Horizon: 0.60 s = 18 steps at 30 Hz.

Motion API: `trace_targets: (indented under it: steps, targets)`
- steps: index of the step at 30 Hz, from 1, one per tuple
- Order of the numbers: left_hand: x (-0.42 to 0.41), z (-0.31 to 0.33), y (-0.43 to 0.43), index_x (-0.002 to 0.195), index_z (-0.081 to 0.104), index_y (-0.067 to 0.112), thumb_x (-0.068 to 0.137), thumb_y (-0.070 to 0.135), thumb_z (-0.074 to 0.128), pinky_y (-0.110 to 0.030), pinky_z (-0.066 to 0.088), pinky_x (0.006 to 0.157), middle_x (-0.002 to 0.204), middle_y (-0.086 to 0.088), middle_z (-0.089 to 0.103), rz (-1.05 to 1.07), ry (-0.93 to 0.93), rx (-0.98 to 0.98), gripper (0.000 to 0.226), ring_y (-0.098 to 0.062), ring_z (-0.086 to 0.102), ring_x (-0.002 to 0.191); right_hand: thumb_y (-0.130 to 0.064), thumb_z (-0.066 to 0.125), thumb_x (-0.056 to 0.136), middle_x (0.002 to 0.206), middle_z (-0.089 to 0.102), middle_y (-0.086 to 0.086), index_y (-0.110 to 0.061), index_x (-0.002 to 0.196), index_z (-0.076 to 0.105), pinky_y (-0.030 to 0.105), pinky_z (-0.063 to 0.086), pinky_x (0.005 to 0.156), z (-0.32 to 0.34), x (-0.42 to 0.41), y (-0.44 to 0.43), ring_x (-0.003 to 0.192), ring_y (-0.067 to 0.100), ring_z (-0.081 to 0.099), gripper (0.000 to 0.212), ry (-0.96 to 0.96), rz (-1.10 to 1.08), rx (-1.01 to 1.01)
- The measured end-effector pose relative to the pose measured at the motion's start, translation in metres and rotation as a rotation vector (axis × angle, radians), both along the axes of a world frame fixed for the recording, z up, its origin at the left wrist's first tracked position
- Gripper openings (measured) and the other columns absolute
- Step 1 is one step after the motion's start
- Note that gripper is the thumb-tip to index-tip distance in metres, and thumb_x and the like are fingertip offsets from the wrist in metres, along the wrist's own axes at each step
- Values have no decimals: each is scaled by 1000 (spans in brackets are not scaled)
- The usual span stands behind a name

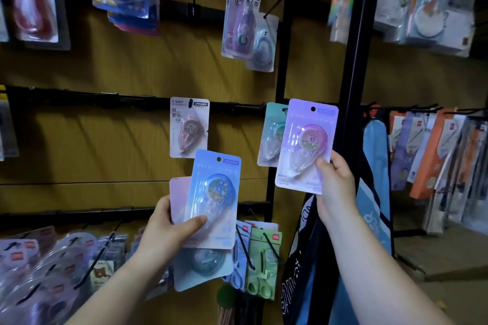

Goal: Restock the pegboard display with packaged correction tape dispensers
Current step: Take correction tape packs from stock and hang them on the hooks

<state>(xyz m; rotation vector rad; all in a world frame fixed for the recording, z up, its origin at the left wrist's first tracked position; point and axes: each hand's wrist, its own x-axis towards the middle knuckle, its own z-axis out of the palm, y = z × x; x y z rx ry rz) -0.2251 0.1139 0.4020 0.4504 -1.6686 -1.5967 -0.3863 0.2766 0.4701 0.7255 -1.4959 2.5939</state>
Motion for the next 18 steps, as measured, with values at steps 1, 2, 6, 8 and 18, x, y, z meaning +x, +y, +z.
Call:
trace_targets:
  steps: [1,2,6,8,18]
  targets:
    - [0,1,1,109,47,14,75,4,68,-34,49,64,98,-6,63,-2,-2,-1,41,-26,62,86,-3,42,92,81,62,-6,-23,84,58,21,46,69,1,0,0,71,7,58,27,-1,7,-11]
    - [0,1,2,109,47,14,75,4,68,-34,49,64,99,-6,63,-2,-3,-5,41,-26,62,86,-4,43,93,82,62,-6,-20,88,58,20,47,69,4,1,0,73,7,58,23,0,9,-17]
    - [0,2,4,109,46,16,75,7,68,-39,50,71,101,-6,62,-3,-16,-21,41,-29,62,92,-8,42,94,85,60,-7,-16,107,52,18,45,70,15,2,-6,77,6,57,18,-5,-16,-3]
    - [0,3,5,108,46,16,75,7,68,-38,50,69,100,-6,62,-6,-12,-19,41,-29,62,91,-11,42,95,88,60,-2,-15,107,52,20,45,73,16,3,-10,81,11,58,17,-30,-17,21]
    - [2,3,6,108,45,17,76,6,66,-35,49,64,97,-4,61,-15,10,-6,40,-26,62,87,-11,41,95,76,57,2,-12,99,51,24,38,59,8,4,-13,65,14,53,11,-176,94,31]
